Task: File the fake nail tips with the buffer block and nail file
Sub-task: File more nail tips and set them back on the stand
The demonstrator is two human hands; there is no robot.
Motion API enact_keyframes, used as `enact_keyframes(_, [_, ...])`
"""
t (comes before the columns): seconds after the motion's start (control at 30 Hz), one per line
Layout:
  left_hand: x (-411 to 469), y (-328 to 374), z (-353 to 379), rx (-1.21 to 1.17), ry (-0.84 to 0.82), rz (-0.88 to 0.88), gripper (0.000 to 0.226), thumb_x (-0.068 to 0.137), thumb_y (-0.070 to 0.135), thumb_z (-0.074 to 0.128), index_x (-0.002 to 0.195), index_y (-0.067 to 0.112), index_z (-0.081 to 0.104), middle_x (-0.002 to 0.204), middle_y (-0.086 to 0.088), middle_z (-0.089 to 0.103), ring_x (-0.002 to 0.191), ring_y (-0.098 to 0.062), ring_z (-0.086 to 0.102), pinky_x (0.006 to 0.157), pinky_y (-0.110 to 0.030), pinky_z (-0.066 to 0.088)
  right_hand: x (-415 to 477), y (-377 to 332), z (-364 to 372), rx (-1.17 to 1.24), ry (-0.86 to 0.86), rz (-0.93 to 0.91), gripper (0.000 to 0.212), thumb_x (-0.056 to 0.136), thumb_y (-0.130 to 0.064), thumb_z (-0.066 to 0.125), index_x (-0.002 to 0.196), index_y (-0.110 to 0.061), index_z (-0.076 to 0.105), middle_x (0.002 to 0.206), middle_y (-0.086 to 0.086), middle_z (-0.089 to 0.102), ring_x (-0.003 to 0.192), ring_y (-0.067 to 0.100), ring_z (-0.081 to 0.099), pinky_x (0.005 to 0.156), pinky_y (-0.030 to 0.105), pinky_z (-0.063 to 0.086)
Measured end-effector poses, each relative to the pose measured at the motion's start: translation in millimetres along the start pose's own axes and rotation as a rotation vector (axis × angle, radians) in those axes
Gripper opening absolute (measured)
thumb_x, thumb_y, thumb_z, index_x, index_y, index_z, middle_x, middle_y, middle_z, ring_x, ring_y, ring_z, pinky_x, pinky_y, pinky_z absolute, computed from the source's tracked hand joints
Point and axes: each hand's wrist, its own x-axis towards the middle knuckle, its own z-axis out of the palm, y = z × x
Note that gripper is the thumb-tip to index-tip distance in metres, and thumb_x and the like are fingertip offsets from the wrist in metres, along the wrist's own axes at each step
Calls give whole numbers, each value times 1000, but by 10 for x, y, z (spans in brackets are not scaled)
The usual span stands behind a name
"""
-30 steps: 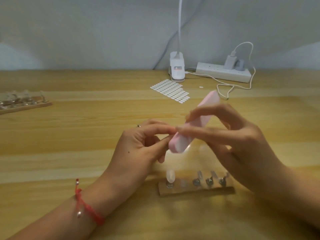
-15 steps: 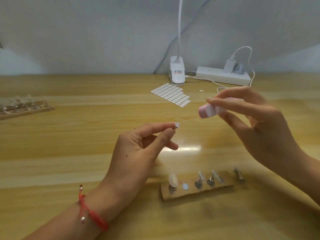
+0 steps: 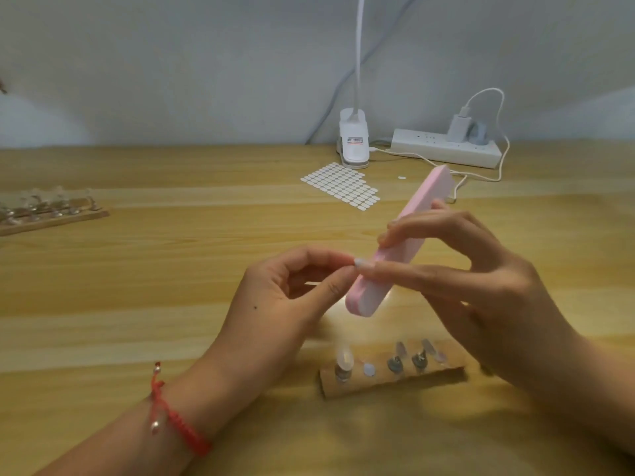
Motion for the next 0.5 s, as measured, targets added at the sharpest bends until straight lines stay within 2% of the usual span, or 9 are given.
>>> enact_keyframes(0.07, [-14,25,-6,-21,-28,-23,26,66,36,71,90,25,76,85,2,76,76,-9,70,67,-15,52,5,44,-14,-62,-4,-25,46,87,8,60,121,-22,59,113,18,64,113,29,56,108,64,36])
enact_keyframes(0.13, [-16,40,-15,-45,-56,-51,28,69,30,71,95,21,77,88,-1,76,73,-11,70,65,-17,53,21,85,-37,-119,-10,-45,45,88,6,60,122,-22,57,113,19,65,116,28,53,107,68,35])
enact_keyframes(0.3, [29,32,-56,-156,-129,-140,28,67,29,84,93,21,79,86,-5,75,80,-12,69,71,-20,54,60,156,-120,-175,21,-73,33,93,-4,57,122,-20,56,112,19,65,117,26,51,107,68,34])
enact_keyframes(0.5, [40,21,-75,-178,-204,-146,21,76,29,76,96,22,78,101,-6,75,92,-16,71,77,-21,54,57,34,-17,-139,-26,-169,25,97,-9,57,120,-21,60,110,16,68,117,23,52,107,70,31])
